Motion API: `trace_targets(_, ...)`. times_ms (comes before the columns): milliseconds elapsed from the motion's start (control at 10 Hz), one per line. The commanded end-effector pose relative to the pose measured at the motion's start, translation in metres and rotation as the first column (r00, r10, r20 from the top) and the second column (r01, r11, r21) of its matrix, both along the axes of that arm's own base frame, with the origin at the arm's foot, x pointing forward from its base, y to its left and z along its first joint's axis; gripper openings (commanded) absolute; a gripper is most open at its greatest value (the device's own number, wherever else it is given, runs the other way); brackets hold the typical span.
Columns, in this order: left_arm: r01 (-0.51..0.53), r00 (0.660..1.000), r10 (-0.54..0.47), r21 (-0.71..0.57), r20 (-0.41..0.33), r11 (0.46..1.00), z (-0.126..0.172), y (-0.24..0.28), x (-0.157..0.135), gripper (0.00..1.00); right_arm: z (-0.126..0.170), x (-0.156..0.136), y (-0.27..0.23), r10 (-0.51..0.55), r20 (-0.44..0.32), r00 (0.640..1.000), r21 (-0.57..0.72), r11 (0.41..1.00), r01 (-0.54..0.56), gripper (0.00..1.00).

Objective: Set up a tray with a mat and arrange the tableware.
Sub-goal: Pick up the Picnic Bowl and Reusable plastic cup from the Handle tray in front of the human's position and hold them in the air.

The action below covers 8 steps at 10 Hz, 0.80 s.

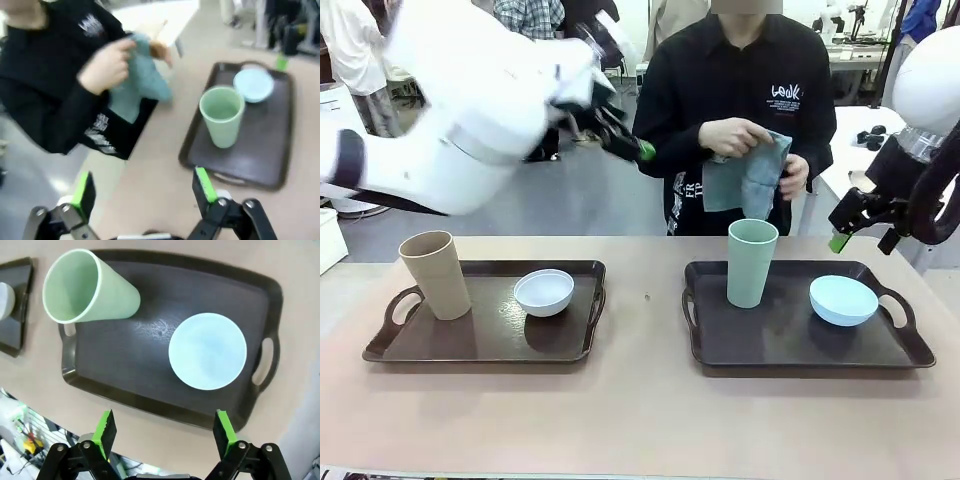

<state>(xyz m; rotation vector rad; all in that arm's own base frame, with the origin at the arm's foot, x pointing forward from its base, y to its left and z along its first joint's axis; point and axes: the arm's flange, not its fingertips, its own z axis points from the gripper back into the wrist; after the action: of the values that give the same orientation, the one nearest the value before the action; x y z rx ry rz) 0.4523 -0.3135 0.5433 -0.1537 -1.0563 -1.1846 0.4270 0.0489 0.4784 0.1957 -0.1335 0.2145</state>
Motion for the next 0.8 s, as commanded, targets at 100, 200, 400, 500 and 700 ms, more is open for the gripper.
trace_targets(100,-0.053,0.999,0.053,-0.082,-0.008,0.995,0.033,0.024,-0.011,1.00,0.006,-0.005,0.000,-0.001,0.022,1.000,0.008,1.000,0.000,1.00)
trace_targets(200,-0.053,0.999,0.053,-0.082,-0.008,0.995,0.033,0.024,-0.011,1.00,0.006,-0.005,0.000,-0.001,0.022,1.000,0.008,1.000,0.000,1.00)
trace_targets(400,-0.041,0.999,0.041,-0.050,0.007,0.998,0.021,0.013,-0.002,1.00,0.006,-0.005,0.000,-0.001,0.022,1.000,0.008,1.000,0.000,1.00)
trace_targets(500,-0.027,0.985,0.021,-0.032,-0.169,0.999,0.016,0.009,0.006,1.00,0.007,-0.002,0.000,0.004,0.016,1.000,0.006,1.000,-0.004,1.00)
trace_targets(700,0.085,0.917,-0.041,0.095,-0.398,0.992,0.002,-0.006,0.012,1.00,0.001,0.006,-0.008,-0.011,-0.013,1.000,-0.022,1.000,0.011,1.00)
